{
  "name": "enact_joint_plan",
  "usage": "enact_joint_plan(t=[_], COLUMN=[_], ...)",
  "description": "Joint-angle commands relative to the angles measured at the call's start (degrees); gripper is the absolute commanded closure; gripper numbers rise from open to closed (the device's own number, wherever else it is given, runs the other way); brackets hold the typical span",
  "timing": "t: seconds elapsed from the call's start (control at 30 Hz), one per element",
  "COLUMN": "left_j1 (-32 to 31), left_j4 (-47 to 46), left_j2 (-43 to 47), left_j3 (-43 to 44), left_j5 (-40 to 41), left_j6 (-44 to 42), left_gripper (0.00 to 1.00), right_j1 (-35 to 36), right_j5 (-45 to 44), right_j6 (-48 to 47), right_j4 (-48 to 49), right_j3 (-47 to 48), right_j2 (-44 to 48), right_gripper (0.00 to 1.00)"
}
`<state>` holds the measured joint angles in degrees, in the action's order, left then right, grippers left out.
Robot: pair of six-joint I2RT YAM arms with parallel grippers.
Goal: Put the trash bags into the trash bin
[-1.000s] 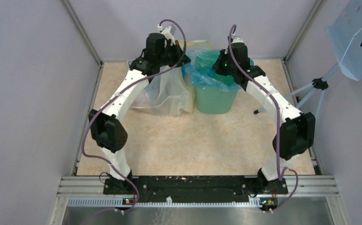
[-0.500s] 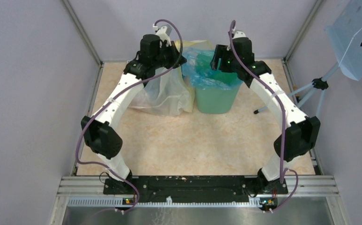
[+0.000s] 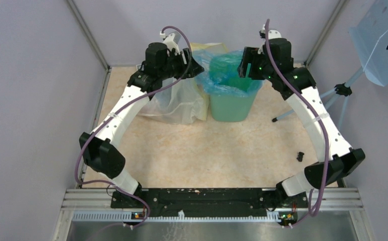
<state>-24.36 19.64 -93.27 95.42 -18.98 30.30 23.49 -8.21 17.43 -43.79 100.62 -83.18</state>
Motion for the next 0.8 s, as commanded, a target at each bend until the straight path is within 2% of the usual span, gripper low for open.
enact_joint_plan(t=[0.0,0.13,0.2,0.37,0.53,0.6,0.67,0.77], left_j1=[0.1,0.34,0.54,0.63,0.64,0.63,0.63,0.72], left_j4=[-2.45,-1.85,-2.8,-6.29,-8.9,-9.55,-10.64,-12.74], left_j2=[-0.55,-1.73,-2.35,-3.48,-2.79,-1.99,-1.0,1.05], left_j3=[0.01,0.3,-0.06,-0.85,-3.05,-4.37,-6.19,-9.99], left_j5=[0.82,2.39,1.82,0.74,1.62,1.92,1.61,1.15], left_j6=[0.33,1.38,2.41,4.39,5.19,5.34,5.63,6.19], left_gripper=[0.29,0.29,0.33,0.54,0.84,0.99,1.0,1.0], right_j1=[0.23,0.25,0.23,0.11,-2.41,-3.57,-4.47,-5.51], right_j5=[-8.37,-10.5,-10.73,-10.65,-3.46,-1.02,0.37,0.92], right_j6=[-1.91,-0.31,1.24,4.18,6.55,7.76,8.56,9.12], right_j4=[-5.14,-6.45,-5.8,-2.74,1.88,3.18,4.1,4.74], right_j3=[1.16,-1.71,-4.04,-9.87,-16.57,-18.29,-19.37,-20.48], right_j2=[3.79,4.22,5.0,9.07,13.67,14.99,16.15,17.86], right_gripper=[0.3,0.3,0.3,0.39,0.56,0.67,0.78,1.0])
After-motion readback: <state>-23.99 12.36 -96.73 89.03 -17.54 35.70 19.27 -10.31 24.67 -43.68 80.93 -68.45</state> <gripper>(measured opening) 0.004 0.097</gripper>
